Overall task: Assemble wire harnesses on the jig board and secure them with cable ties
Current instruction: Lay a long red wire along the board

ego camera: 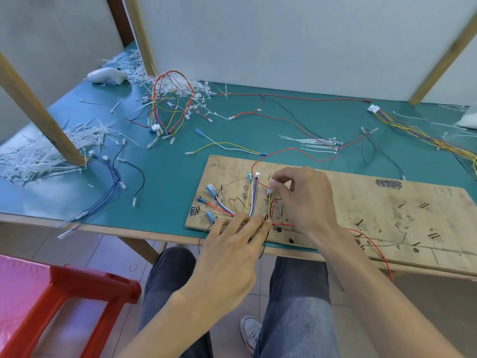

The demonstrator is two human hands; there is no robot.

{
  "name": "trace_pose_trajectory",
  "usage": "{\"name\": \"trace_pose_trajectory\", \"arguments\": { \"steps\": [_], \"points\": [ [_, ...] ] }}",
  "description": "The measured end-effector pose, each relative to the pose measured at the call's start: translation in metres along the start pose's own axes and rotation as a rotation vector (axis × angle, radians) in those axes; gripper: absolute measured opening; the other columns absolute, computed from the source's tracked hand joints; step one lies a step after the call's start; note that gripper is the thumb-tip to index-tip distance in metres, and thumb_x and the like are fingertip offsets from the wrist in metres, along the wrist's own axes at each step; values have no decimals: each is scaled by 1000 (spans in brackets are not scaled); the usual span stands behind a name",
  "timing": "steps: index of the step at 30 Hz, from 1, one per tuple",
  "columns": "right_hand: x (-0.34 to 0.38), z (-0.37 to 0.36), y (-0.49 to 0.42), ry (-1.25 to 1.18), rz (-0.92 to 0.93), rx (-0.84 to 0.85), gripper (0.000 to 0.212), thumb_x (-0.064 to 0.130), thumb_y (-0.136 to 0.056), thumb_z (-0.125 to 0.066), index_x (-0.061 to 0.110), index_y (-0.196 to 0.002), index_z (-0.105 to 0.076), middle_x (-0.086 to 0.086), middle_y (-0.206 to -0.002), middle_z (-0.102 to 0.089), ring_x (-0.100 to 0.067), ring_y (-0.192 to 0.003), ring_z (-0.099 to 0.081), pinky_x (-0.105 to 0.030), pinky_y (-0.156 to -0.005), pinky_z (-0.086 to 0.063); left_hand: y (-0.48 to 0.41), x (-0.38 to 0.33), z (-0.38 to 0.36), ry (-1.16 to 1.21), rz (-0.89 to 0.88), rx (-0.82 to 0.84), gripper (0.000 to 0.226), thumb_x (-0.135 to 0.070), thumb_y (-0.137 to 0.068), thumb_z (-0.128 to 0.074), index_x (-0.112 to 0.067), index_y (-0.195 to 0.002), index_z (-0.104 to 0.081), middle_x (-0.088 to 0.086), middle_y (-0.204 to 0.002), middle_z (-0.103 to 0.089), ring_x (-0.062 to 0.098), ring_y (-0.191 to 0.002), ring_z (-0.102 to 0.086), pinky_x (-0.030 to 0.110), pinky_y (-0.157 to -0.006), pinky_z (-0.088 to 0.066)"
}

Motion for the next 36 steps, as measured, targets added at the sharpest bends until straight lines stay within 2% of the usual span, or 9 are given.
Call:
{"name": "trace_pose_trajectory", "arguments": {
  "steps": [4,10,15,20,26,28,31,34,36],
  "points": [
    [1,-5,-3,33,36,-1,6,25,-91,-80,30,-94,-81,26,-71,-52,-12,-88,-48,-35,-69,-41,-1,-1,4,15,-13,-8,62,-20,-82,-47,-17,-144,-56,-7,-139,-55,21,-121,-51,40,-98,-44],
    [5,-10,-24,38,134,183,11,17,-86,-84,28,-89,-83,16,-93,-72,-12,-92,-45,-39,-76,-46,-2,-1,5,16,-8,4,65,-18,-77,-60,-16,-142,-57,-6,-138,-57,23,-119,-52,42,-95,-49],
    [16,-13,-31,-123,129,399,36,-10,-86,-71,17,-106,-84,26,-87,-69,-5,-71,-53,-29,-78,-48,-2,0,5,18,-3,34,67,-19,-77,-63,-17,-144,-56,-8,-140,-55,21,-121,-50,40,-97,-45],
    [38,-12,-10,-133,146,479,51,-12,-83,-55,21,-109,-83,15,-94,-77,-8,-95,-71,-22,-92,-54,-2,-1,6,41,-4,13,61,-19,-79,-59,-19,-140,-57,-7,-140,-52,23,-122,-48,40,-97,-45],
    [47,-6,28,-172,214,252,36,-6,-90,-58,15,-103,-83,10,-112,-73,-7,-107,-68,-24,-98,-53,2,0,3,49,0,-115,32,-16,-74,-63,-19,-104,-71,-3,-124,-60,26,-115,-51,40,-96,-40],
    [49,-4,39,-230,249,226,23,8,-98,-62,13,-103,-83,13,-114,-73,-1,-109,-66,-20,-98,-51,5,1,1,47,-7,-169,28,-17,-74,-63,-19,-100,-74,-1,-119,-65,28,-116,-50,40,-99,-37],
    [50,-8,57,-272,235,175,24,30,-106,-59,17,-106,-80,21,-112,-74,4,-112,-66,-18,-99,-49,6,1,0,35,-9,-181,37,-19,-79,-56,-15,-110,-76,0,-120,-70,27,-118,-51,39,-105,-36],
    [46,-10,61,-311,182,19,27,26,-108,-59,10,-100,-80,29,-110,-72,5,-110,-66,-14,-96,-49,8,1,1,76,-8,-122,35,-19,-79,-57,-21,-111,-72,-5,-120,-64,25,-111,-55,36,-99,-39],
    [39,-6,54,-320,173,-58,22,24,-107,-61,14,-111,-81,17,-119,-72,0,-117,-65,-17,-103,-47,8,2,2,99,0,-69,44,-20,-81,-56,-23,-124,-67,-9,-134,-60,21,-115,-55,36,-99,-43]
  ]
}}
Point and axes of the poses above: each hand's wrist, its own y-axis away from the middle knuckle, its own z-axis out of the back of the hand, x = y × z, the point moved 3 cm from there along -y, towards the middle knuckle
